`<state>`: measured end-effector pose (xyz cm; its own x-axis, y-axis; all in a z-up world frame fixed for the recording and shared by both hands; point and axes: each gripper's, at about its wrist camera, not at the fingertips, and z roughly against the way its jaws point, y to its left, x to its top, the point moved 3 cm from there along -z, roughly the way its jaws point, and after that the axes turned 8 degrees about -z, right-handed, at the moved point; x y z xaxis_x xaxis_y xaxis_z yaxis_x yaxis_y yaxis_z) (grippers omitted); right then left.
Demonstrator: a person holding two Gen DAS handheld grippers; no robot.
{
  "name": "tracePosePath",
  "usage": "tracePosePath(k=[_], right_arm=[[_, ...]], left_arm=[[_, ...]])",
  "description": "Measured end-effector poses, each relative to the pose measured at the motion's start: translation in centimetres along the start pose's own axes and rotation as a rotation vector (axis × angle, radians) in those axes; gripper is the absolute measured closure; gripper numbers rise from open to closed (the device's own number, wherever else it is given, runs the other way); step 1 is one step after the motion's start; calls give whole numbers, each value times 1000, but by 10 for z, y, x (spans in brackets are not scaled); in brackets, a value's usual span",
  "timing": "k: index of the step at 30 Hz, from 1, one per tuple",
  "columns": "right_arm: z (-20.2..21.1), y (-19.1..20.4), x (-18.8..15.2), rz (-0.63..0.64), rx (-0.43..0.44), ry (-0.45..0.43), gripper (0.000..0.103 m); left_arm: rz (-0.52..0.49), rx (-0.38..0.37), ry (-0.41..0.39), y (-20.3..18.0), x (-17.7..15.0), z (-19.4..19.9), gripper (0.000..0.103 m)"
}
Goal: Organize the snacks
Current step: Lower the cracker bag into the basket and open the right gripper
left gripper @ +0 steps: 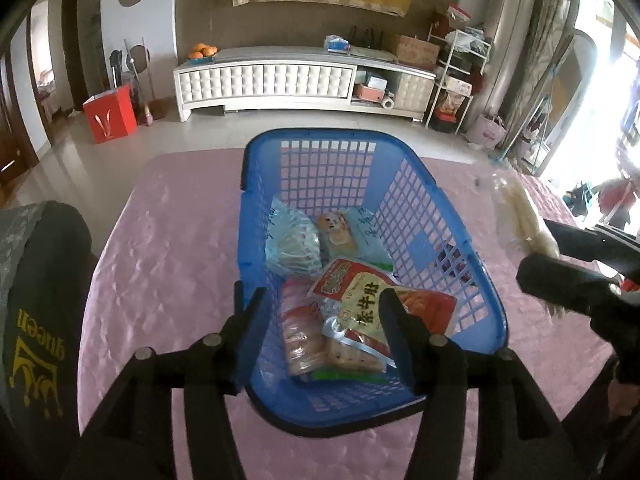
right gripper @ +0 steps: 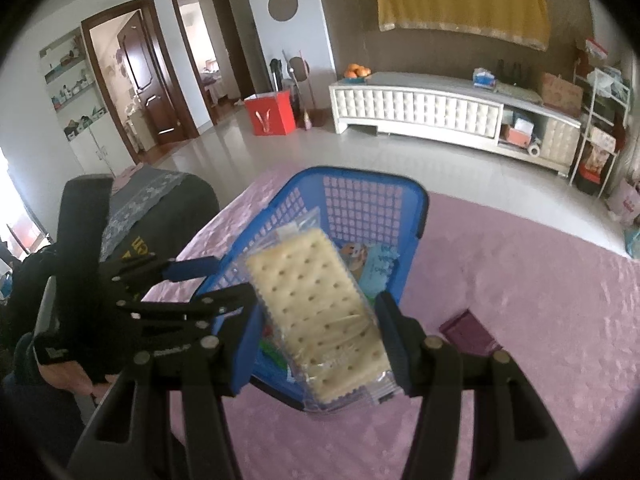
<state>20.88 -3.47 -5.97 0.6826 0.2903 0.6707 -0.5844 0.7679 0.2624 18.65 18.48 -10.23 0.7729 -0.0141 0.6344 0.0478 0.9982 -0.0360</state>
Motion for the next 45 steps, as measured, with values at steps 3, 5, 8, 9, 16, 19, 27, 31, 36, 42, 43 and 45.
tracePosePath(k=[3, 5, 8, 9, 16, 19, 27, 31, 36, 42, 43, 45], right_arm=[[7, 4, 5, 5, -17, -22, 43], [8, 9, 9, 17, -21, -33, 43], [2, 16, 13, 31, -29, -36, 43], [-2, 19, 15, 33, -31, -35, 43], [-32, 34, 19, 46, -35, 19, 43], [-52, 42, 18, 75, -47, 54, 43], [-94, 47, -1, 90, -67, 165, 43], [-102, 44, -8, 89, -72, 196, 43], [-101, 47, -14, 116, -43, 207, 41], [-86, 49, -13, 160, -39, 166, 23], [-82, 49, -13, 159, -37, 158, 23], [-73, 48, -11, 161, -41, 138, 23]], left_arm=[[9, 8, -27, 3, 0, 13, 48], [10, 32, -46, 6, 0, 23, 48], [2, 72, -70, 11, 2, 35, 48], [-3, 85, -78, 13, 2, 38, 46], [-11, 150, -89, 30, 3, 39, 41], [18, 150, -78, 42, -3, 34, 41], [65, 151, -36, 62, -21, 19, 41], [82, 136, -35, 66, -24, 18, 41], [71, 139, -31, 60, -25, 17, 41], [62, 131, -47, 53, -26, 23, 41], [56, 135, -49, 51, -26, 25, 41], [46, 143, -54, 47, -25, 28, 41]])
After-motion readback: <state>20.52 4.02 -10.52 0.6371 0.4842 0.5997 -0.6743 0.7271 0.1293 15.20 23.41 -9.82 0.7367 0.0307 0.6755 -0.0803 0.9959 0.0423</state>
